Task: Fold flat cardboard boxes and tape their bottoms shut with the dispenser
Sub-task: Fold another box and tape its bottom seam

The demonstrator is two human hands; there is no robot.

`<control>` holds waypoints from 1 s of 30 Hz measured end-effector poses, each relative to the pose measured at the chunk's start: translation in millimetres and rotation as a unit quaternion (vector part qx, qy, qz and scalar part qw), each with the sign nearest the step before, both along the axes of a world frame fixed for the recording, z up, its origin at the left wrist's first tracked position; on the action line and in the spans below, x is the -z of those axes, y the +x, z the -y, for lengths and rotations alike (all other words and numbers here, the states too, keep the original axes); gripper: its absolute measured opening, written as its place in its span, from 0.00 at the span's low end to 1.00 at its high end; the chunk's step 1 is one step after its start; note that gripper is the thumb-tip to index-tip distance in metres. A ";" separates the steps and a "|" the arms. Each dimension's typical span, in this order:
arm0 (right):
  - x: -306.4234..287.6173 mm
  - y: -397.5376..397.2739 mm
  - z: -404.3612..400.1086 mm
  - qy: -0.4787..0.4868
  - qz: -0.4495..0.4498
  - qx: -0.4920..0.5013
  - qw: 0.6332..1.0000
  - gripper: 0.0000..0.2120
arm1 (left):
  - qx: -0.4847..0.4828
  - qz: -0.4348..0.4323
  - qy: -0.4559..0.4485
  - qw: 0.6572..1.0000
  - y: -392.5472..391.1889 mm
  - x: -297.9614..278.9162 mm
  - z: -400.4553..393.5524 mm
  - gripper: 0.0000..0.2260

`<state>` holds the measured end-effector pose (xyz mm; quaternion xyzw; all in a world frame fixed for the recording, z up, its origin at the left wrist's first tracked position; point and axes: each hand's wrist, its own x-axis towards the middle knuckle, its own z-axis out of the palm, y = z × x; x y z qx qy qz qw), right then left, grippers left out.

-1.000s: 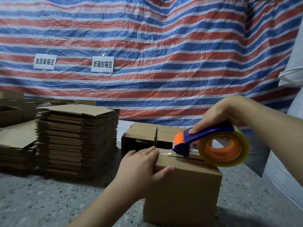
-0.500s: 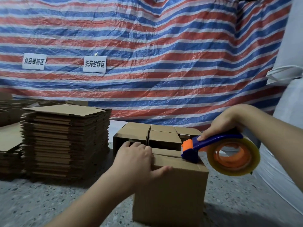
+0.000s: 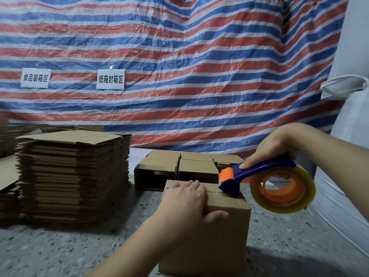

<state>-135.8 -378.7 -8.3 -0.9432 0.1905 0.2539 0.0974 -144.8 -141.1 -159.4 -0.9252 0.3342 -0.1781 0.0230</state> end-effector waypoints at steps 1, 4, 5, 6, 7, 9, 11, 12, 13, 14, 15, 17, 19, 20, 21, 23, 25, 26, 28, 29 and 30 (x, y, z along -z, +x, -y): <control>-0.1 -0.8 1.4 0.001 0.000 0.003 1.000 0.53 | 0.000 0.003 0.000 1.000 -0.2 -0.1 -0.3 0.40; -5.0 -6.8 9.1 -0.010 -0.001 0.011 1.000 0.47 | 0.001 0.008 -0.006 1.000 -0.7 1.0 -1.0 0.40; -7.5 -10.0 13.8 -0.015 0.001 0.019 1.000 0.47 | 0.002 0.008 -0.009 1.000 -0.5 1.4 -1.1 0.40; -9.9 -13.6 18.9 -0.019 0.003 0.028 0.999 0.47 | 0.002 0.008 -0.010 1.000 -0.3 2.1 -1.1 0.40; -11.1 -16.9 23.8 -0.020 0.005 0.037 0.999 0.49 | 0.001 0.006 -0.011 1.000 0.0 2.7 -1.4 0.40; -8.8 -20.5 30.7 -0.025 0.000 0.046 0.999 0.54 | 0.000 0.003 -0.014 1.000 0.0 3.1 -2.2 0.41; -1.1 -20.8 33.5 -0.025 -0.011 0.042 0.999 0.54 | -0.001 0.000 -0.017 1.000 -1.3 2.6 -2.6 0.41; 2.5 -20.5 33.9 -0.023 -0.014 0.042 0.999 0.54 | -0.001 -0.002 -0.019 1.000 -2.2 2.3 -2.3 0.40; 5.5 -20.3 33.9 -0.022 -0.015 0.042 0.999 0.53 | 0.000 -0.004 -0.021 1.000 -2.8 1.8 -1.8 0.40; 7.0 -20.5 33.9 -0.022 -0.013 0.043 0.999 0.52 | 0.002 -0.007 -0.022 1.000 -3.0 1.2 -1.6 0.39; 8.0 -21.3 33.8 -0.020 -0.011 0.044 0.999 0.50 | 0.005 -0.013 -0.023 1.000 -2.6 0.5 -1.1 0.39; 8.9 -23.7 33.5 -0.015 -0.009 0.047 0.999 0.47 | 0.008 -0.040 -0.013 0.999 -2.3 -2.3 0.0 0.40; 9.6 -25.4 31.7 -0.018 -0.006 0.048 0.999 0.43 | 0.015 -0.057 0.003 0.998 -3.2 -8.5 5.2 0.42; 9.8 -25.6 30.3 -0.021 -0.004 0.047 0.999 0.42 | 0.027 -0.058 0.005 0.998 -3.8 -11.4 10.7 0.42; 9.8 -25.9 29.4 -0.023 -0.001 0.047 0.999 0.41 | 0.043 -0.057 -0.004 0.997 -4.9 -14.0 18.2 0.42; 9.6 -26.4 28.0 -0.019 0.002 0.049 0.999 0.41 | 0.076 -0.065 -0.032 0.994 -7.8 -17.1 34.3 0.42; 10.5 -26.6 28.6 -0.010 0.005 0.050 0.999 0.42 | 0.094 -0.086 -0.036 0.991 -8.9 -13.6 47.0 0.40; 10.9 -26.3 29.7 -0.006 0.007 0.050 0.999 0.42 | 0.095 -0.084 -0.029 0.992 -8.6 -9.5 50.6 0.38; 11.5 -26.5 32.5 -0.001 0.008 0.048 0.999 0.41 | 0.086 -0.064 -0.021 0.994 -6.2 -1.8 53.5 0.36; 11.8 -27.0 34.9 0.003 0.010 0.049 0.999 0.40 | 0.083 -0.055 -0.019 0.995 -4.5 0.6 54.1 0.36; 11.7 -27.7 38.1 0.011 0.013 0.051 0.999 0.39 | 0.083 -0.049 -0.017 0.995 -3.1 2.0 54.3 0.36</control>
